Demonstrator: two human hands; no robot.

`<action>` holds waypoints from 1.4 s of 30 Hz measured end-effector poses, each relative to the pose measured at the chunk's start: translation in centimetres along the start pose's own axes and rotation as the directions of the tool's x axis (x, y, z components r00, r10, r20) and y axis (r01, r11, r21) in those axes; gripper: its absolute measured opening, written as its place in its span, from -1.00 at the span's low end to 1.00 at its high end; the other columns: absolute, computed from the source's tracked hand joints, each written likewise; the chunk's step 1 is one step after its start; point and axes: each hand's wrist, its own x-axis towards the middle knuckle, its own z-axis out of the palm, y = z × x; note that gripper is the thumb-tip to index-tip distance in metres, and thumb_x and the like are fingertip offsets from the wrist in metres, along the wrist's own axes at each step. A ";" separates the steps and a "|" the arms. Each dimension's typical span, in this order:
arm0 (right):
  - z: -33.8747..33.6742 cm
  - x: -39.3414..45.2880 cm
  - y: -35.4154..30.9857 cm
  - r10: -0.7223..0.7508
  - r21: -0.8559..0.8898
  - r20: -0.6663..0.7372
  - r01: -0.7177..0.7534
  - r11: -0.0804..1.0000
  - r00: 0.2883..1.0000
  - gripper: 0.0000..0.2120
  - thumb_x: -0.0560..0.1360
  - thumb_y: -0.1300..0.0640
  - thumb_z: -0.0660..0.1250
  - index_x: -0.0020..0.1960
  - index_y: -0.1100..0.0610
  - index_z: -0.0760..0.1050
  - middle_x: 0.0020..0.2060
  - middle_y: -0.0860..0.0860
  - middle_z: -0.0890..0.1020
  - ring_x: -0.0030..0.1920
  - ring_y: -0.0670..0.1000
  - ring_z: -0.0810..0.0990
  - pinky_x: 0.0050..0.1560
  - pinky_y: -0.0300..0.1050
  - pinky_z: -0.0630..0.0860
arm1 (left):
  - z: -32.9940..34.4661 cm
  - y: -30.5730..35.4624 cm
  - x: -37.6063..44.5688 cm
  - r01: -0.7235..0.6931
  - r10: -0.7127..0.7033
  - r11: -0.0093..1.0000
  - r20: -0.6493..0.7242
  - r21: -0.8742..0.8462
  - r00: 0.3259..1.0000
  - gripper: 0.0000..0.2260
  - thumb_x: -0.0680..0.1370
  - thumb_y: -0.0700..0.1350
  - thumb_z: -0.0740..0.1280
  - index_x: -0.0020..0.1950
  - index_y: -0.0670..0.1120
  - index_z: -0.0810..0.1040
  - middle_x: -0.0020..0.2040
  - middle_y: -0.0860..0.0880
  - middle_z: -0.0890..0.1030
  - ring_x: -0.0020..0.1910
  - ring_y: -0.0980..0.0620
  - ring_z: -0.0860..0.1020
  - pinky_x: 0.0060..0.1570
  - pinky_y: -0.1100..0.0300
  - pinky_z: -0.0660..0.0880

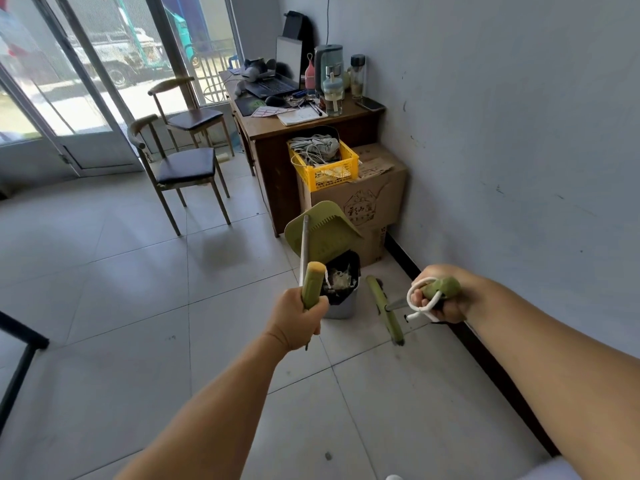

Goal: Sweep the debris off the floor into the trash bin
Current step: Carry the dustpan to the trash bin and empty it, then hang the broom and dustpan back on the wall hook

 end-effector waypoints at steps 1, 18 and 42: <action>0.0 0.0 0.0 -0.001 0.004 -0.001 0.001 1.000 1.000 -0.63 0.60 0.33 -0.03 -0.34 0.29 0.34 -0.67 0.10 0.47 -0.72 -0.06 0.47 -0.68 -0.41 0.39 | -0.1 0.2 0.0 -0.009 0.009 1.000 -0.007 -0.001 1.000 -0.68 0.55 -0.22 0.31 -0.42 -0.09 0.43 -0.55 0.01 0.51 -0.58 0.15 0.48 -0.40 0.29 0.51; 1.5 -7.9 -5.3 -0.150 -0.114 0.157 0.169 0.979 0.976 -0.61 0.45 0.26 0.02 -0.45 0.27 0.48 -0.60 0.13 0.51 -0.60 0.02 0.51 -0.56 -0.35 0.42 | -6.8 12.7 2.1 -0.212 0.179 0.845 -0.114 -0.490 0.977 -0.71 0.60 -0.20 0.27 -0.35 -0.16 0.46 -0.49 -0.10 0.51 -0.47 -0.02 0.52 -0.13 -0.01 0.60; -6.3 -20.5 -19.5 -0.473 -0.312 0.016 0.454 0.835 0.881 -0.55 0.60 -0.19 -0.02 -0.13 0.09 0.48 -0.55 -0.01 0.35 -0.65 -0.13 0.20 -0.67 -0.39 0.19 | 2.2 29.7 15.2 0.261 0.014 0.818 0.473 -0.512 0.881 -0.72 0.57 -0.01 0.38 0.17 -0.16 0.52 0.02 -0.12 0.63 0.09 -0.13 0.61 0.08 -0.37 0.50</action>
